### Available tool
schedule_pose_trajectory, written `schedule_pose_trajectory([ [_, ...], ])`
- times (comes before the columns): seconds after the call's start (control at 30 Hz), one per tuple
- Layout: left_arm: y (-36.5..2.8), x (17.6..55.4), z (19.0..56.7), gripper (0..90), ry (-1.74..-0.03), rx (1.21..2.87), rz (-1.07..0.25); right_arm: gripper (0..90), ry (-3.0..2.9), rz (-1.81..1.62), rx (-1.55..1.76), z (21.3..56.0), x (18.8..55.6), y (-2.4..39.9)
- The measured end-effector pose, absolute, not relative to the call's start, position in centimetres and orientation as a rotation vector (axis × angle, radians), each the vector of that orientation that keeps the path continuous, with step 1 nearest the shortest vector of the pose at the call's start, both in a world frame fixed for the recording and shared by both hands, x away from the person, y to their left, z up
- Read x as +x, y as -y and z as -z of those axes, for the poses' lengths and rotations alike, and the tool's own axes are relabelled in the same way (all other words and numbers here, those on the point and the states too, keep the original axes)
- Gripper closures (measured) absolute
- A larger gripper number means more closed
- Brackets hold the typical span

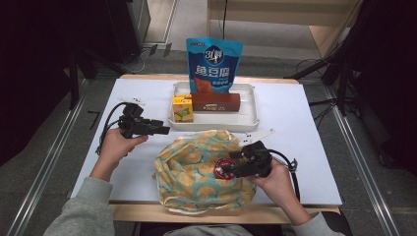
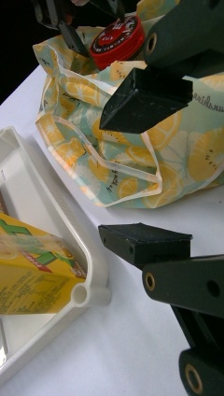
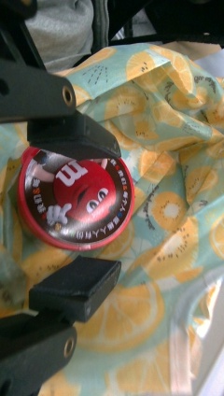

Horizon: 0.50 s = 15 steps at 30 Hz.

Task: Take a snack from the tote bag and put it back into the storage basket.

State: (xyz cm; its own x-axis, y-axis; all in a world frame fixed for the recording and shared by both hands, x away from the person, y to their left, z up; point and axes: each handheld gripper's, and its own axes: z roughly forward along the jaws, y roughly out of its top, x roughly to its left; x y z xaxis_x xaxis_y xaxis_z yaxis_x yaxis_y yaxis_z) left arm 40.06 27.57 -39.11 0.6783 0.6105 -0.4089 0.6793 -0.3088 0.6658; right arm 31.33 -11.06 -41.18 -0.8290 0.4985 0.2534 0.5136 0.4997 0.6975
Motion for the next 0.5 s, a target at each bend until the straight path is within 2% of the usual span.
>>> schedule_pose_trajectory([
  [0.13,-27.6,40.1,39.1,43.3,-0.996,2.017,0.097,32.5,2.713,1.266,-0.917,41.6,31.0,10.5],
  [0.5,-27.6,40.1,39.2,43.1,-0.998,2.016,0.098,23.0,2.728,1.273,-0.926,42.3,30.3,10.1],
])
